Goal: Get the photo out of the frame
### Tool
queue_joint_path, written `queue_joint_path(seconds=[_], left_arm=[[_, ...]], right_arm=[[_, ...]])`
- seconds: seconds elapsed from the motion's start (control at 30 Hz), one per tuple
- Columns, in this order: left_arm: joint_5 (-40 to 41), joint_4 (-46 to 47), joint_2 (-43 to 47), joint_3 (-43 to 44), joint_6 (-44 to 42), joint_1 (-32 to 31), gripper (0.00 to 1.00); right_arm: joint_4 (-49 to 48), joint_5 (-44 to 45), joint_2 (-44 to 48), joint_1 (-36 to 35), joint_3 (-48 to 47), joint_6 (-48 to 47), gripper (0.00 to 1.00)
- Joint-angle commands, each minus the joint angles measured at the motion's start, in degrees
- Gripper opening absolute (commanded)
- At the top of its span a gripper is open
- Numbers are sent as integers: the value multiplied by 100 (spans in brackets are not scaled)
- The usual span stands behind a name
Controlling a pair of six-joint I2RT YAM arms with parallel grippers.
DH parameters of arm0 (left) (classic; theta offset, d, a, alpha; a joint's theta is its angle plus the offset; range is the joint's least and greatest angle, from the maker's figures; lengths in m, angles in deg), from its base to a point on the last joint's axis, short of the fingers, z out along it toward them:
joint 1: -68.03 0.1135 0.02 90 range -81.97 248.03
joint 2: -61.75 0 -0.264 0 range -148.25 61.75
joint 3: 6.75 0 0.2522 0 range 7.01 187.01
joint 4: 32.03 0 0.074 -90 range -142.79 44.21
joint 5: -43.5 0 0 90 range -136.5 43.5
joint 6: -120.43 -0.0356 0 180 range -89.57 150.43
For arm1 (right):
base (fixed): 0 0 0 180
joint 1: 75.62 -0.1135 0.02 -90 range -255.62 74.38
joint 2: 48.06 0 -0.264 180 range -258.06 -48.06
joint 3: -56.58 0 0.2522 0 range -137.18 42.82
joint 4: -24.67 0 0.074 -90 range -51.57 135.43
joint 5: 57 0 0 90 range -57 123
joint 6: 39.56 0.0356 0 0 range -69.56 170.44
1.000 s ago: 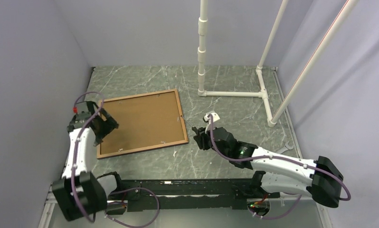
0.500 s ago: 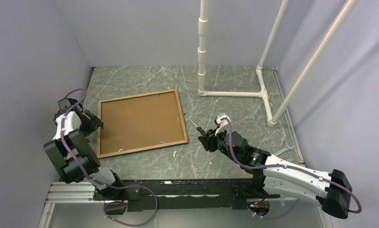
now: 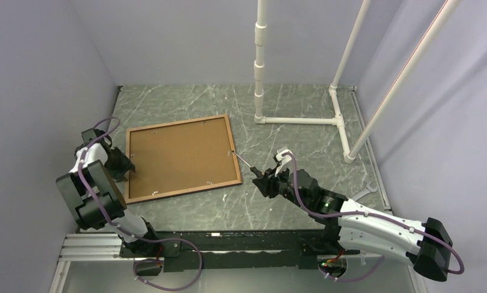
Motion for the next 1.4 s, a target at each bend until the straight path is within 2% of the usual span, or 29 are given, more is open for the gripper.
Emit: queue_joint_path(seconds=[0.0,0.1,0.3,0.4,0.7,0.73,0.77,0.9,1.0,1.07,1.2,1.37], left_arm=[[-210,108,-236,-103,24,-160,43],[-313,103,-266,-141,96,-189,18],[-201,22,-50,-298,331,-189,4],[-153,33,100,-509,546,-158,0],[-400,312,961,-1161,1047,-15,0],[-318,272,1083,-1112,1005,-8,2],[-225,214,1178,-1037,939,22,11],[20,-36,1418,-630,622,169,58],[-49,-21,1485,-427,393,336,79],[-181,30,1387,-308,239,460,86],[-595,71,882,-104,126,635,95],[-817,376,422,-153,108,634,95]], right_arm=[[-372,53,200,16,25,69,0],[-344,139,266,21,40,39,0],[-309,234,402,18,98,46,0],[-281,203,328,26,62,54,0],[-175,72,194,21,-24,97,0],[-174,20,156,16,-49,98,0],[-168,-24,103,19,-80,91,0],[-131,-121,-29,19,-189,59,0],[-196,-115,-36,21,-171,41,0],[-200,-164,-38,23,-187,9,0],[-205,-275,97,21,-196,-65,0],[-103,-82,239,21,-211,-119,0]])
